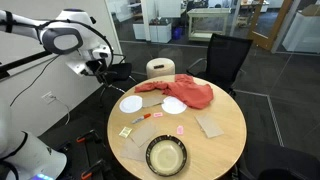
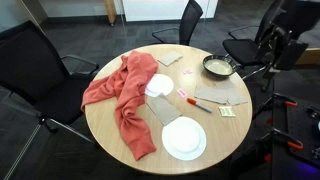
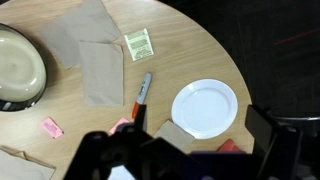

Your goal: Move the bowl backwards then put the marker inside it.

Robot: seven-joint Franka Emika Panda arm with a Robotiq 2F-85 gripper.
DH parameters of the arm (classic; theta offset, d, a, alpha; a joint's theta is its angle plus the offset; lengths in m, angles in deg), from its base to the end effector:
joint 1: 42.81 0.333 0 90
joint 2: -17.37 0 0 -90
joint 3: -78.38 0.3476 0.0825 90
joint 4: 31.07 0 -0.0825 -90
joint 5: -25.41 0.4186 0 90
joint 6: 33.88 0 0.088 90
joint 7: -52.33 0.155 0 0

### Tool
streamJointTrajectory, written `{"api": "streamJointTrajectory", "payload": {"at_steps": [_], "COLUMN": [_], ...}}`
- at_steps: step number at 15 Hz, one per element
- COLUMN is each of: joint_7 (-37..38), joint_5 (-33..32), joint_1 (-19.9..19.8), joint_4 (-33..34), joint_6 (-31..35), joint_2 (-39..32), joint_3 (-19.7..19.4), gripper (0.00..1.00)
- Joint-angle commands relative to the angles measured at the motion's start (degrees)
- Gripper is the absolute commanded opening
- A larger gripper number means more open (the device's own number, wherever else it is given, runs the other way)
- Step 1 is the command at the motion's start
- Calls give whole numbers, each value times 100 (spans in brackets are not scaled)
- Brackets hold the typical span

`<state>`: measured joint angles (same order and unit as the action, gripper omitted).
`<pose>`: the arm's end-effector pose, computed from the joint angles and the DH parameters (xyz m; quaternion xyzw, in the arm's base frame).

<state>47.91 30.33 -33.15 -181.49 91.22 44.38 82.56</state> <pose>0.3905 0.1008 0.3658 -0.9911 -0.1310 -0.0131 0.0200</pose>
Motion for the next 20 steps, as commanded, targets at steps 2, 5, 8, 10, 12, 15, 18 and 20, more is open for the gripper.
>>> {"api": "streamJointTrajectory", "payload": {"at_steps": [2,5,8,10,12,15,18,20], "joint_7": [-9,-9,-9,-9,21,147,244,309], "joint_5": [13,13,13,13,-11,-108,-224,-298], "joint_1": [-25,-25,-25,-25,-64,-235,-489,-658], "joint_4": [8,8,8,8,33,79,171,252], "joint_6": [-12,-12,-12,-12,9,122,329,540], "joint_2": [0,0,0,0,-26,-74,-248,-433], "joint_3": [25,25,25,25,13,-26,-96,-155], "gripper": [100,100,100,100,100,100,100,100]}}
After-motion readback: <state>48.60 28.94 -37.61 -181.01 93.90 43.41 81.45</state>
